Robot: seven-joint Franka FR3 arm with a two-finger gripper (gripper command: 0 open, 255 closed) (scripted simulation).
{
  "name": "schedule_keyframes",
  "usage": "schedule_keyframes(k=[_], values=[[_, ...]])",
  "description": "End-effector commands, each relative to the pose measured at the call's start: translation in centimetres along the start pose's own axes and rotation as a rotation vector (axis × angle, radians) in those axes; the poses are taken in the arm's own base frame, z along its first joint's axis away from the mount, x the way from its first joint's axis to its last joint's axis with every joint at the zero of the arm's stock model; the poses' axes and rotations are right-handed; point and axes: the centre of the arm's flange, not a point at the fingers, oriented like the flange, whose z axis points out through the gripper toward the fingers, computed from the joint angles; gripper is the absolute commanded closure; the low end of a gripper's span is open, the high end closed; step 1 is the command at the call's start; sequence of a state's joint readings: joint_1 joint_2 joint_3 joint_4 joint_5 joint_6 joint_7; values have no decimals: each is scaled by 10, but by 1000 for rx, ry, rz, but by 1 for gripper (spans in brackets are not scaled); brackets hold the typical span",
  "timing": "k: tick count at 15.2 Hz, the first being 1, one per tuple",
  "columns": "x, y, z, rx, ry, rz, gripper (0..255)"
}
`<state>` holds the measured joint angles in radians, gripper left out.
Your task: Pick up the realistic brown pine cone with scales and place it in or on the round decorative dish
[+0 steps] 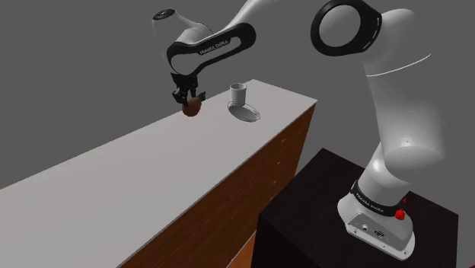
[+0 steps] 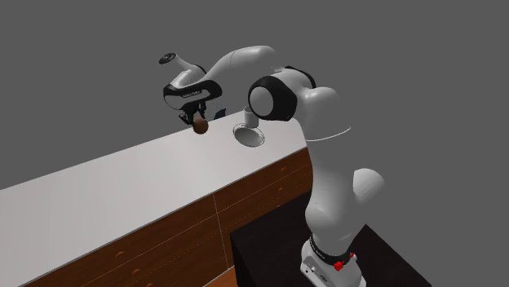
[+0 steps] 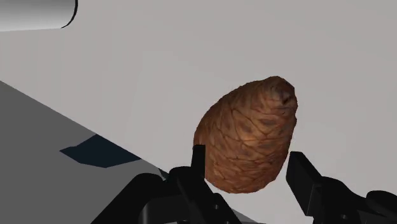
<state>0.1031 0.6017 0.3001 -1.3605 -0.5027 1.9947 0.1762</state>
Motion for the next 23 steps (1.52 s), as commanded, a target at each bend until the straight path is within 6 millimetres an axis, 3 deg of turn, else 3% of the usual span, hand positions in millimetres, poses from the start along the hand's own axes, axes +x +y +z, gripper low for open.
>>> schedule_keyframes(k=[1,9,23], values=[[1,3,-10,0,0,0,255],[5,14,-49,0,0,0,255],[-134,134,-24,0,0,0,255]])
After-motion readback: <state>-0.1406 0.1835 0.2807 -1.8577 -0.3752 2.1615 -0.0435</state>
